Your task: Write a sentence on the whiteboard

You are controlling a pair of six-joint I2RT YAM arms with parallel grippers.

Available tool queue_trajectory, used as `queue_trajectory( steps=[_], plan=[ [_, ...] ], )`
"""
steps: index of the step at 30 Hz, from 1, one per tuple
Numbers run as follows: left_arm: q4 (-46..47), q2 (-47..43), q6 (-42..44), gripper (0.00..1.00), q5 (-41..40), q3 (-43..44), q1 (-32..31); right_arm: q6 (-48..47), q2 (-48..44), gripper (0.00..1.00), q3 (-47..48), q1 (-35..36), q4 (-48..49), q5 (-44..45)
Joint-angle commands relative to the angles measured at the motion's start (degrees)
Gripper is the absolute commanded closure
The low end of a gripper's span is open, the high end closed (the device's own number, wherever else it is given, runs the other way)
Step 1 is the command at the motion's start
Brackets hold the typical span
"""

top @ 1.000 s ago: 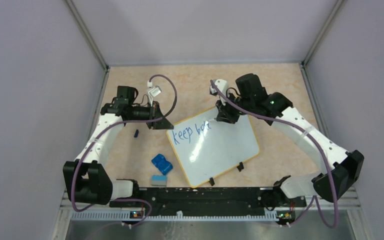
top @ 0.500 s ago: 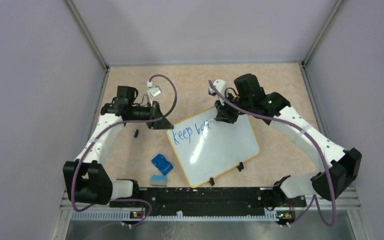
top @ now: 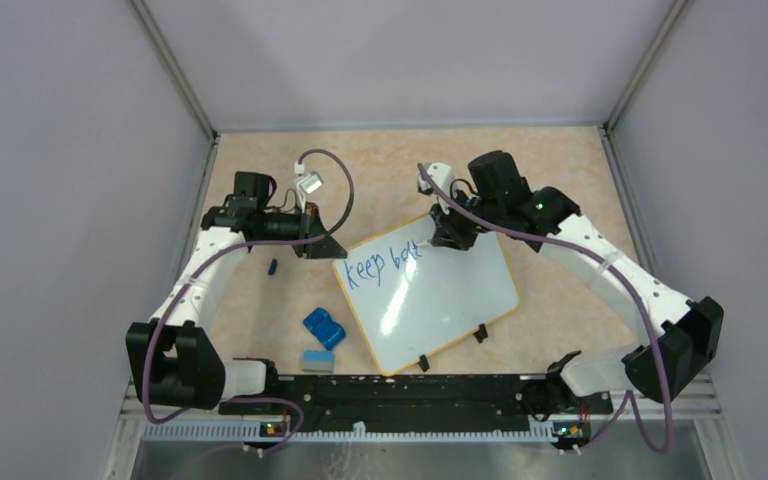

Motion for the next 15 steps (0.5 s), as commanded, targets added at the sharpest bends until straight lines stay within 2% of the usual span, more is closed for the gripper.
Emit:
queue_trajectory(
  steps=[1, 15],
  plan=[
    [-1.78, 0.36, 0.89, 1.0, -1.96, -0.78, -1.93, 0.66, -2.62, 1.0, 2.14, 0.31, 0.77, -1.54],
    [-1.74, 0.1, 0.99, 1.0, -2.24, -0.96, -1.94, -0.57, -6.24, 1.0, 1.42, -4.64, -3.07, -8.6]
  ],
)
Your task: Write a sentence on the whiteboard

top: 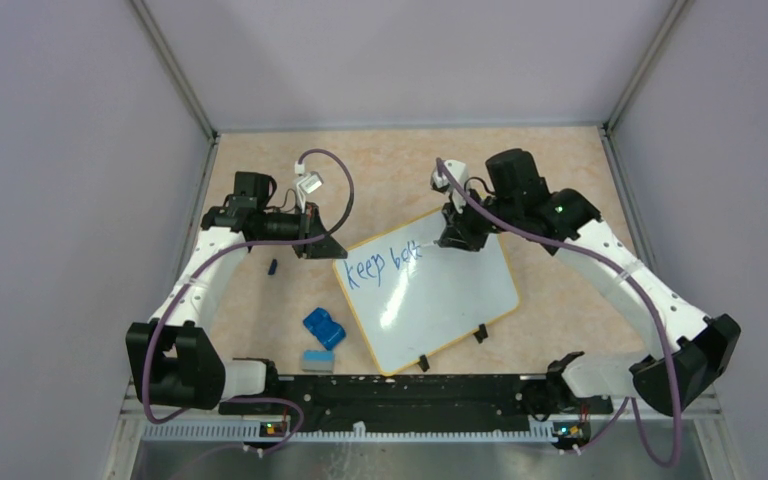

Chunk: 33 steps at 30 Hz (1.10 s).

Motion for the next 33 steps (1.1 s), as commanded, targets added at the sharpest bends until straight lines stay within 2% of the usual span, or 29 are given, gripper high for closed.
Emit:
queue_trajectory(
  steps=[1, 16, 33],
  plan=[
    [-1.74, 0.11, 1.01, 1.0, -2.55, -0.9, -1.93, -0.98, -2.9, 1.0, 1.1, -2.8, -1.12, -4.94],
    [-1.75, 0.3, 1.01, 1.0, -2.48, -0.75, -2.02, 1.18, -4.54, 1.0, -4.46, -3.67, 2.76, -5.79],
    [-1.73, 0.3, 1.09, 1.0, -2.38, -0.76, -2.02, 2.88, -3.66, 1.0, -4.09, -3.56, 4.07, -5.36]
  ],
)
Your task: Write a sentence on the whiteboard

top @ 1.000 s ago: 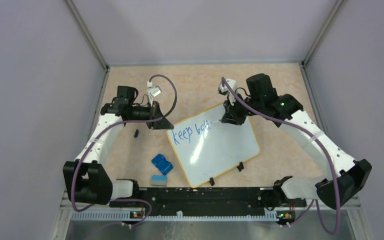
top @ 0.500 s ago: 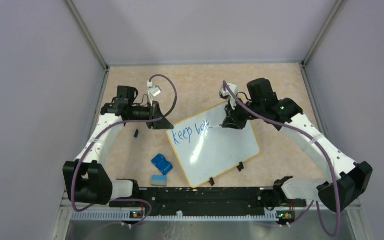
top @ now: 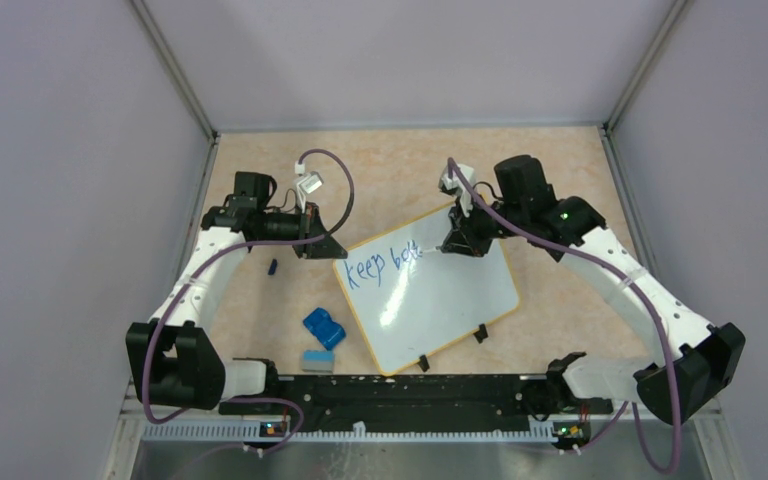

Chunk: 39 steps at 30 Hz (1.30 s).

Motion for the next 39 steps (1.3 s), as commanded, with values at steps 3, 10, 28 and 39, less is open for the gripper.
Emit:
queue_trajectory(
  steps=[3, 10, 28, 39],
  plan=[
    [-1.77, 0.15, 1.08, 1.0, -2.51, -0.79, -1.94, 0.36, -0.19, 1.0, 0.52, -0.63, 2.0, 0.74],
    [-1.9, 0.27, 1.17, 1.0, -2.55, -0.62, -2.02, 0.12, 0.85, 1.0, 0.12, -0.63, 2.99, 3.86],
    [-1.94, 0.43, 1.36, 1.0, -2.82, -0.88, -2.02, -0.31, 3.15, 1.0, -1.11, -0.63, 4.89, 5.29],
    [-1.96, 0.9, 1.36, 1.0, -2.77, -0.87, -2.02, -2.32, 2.88, 1.0, -0.22, -1.39, 3.06, 8.53]
  ],
)
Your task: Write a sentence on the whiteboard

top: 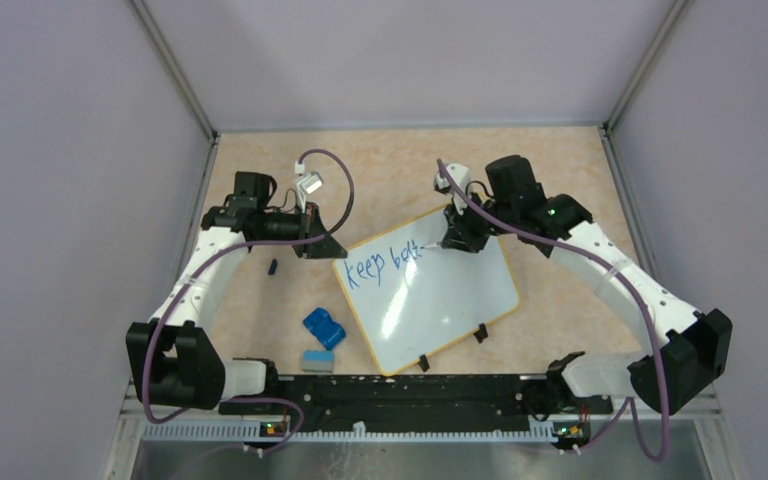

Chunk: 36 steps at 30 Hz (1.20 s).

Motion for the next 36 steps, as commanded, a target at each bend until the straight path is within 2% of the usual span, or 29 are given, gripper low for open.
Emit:
queue_trajectory(
  steps=[1, 36],
  plan=[
    [-1.95, 0.89, 1.34, 1.0, -2.29, -0.87, -2.02, -1.93, -0.23, 1.0, 1.14, -1.58, 0.17, 3.29],
    [-1.64, 0.54, 1.5, 1.0, -2.09, -1.58, -2.02, -0.18, 1.87, 1.0, 3.87, -1.89, 1.64, 0.2]
  ],
)
